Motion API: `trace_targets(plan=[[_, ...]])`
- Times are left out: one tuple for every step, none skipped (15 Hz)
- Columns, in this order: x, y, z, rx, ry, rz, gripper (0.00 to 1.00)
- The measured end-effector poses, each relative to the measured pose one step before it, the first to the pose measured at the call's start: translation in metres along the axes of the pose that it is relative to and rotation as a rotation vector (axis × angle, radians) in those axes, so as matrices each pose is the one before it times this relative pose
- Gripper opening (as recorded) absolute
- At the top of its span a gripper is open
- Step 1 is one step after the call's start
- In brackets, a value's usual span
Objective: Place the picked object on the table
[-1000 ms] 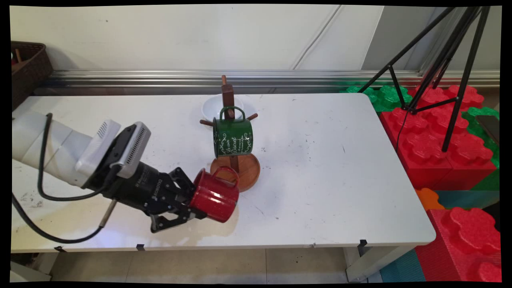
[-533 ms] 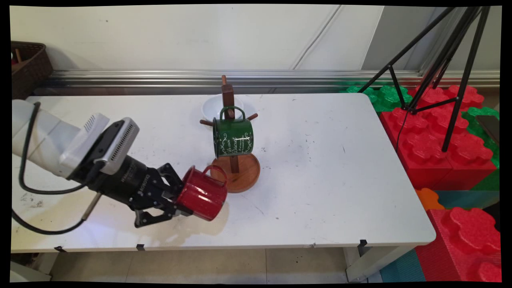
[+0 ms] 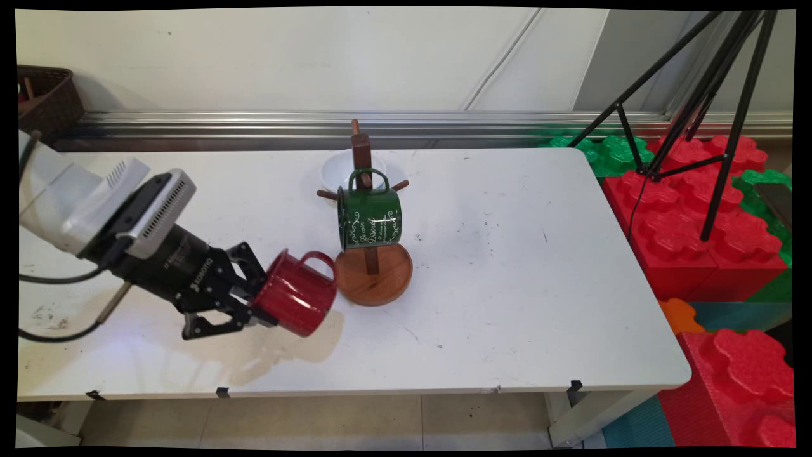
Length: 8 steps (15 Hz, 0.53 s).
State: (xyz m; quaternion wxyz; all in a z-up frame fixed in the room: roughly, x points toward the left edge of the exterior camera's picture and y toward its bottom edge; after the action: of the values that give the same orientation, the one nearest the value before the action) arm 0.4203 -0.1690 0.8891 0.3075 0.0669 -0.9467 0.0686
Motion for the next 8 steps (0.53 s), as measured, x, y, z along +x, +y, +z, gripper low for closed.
trace_targets(plan=[[-0.00186, -0.00303, -0.00415, -0.00045, -0.00940, 0.00982, 0.00], [-0.00214, -0.00281, -0.00420, -0.00062, -0.01009, 0.00839, 0.00], [-0.00195, -0.00215, -0.00349, -0.00143, -0.00944, 0.00728, 0.00], [-0.00253, -0.00247, -0.00408, -0.00181, -0.01143, 0.00739, 0.00], [-0.00290, -0.00213, -0.00405, -0.00221, -0.01294, 0.00420, 0.00], [-0.00269, -0.00162, -0.00344, -0.00259, -0.01213, 0.00154, 0.00], [-0.00328, -0.00167, -0.00392, -0.00248, -0.01472, -0.00074, 0.00], [-0.00337, -0.00162, -0.00373, -0.00172, -0.01592, -0.00245, 0.00]])
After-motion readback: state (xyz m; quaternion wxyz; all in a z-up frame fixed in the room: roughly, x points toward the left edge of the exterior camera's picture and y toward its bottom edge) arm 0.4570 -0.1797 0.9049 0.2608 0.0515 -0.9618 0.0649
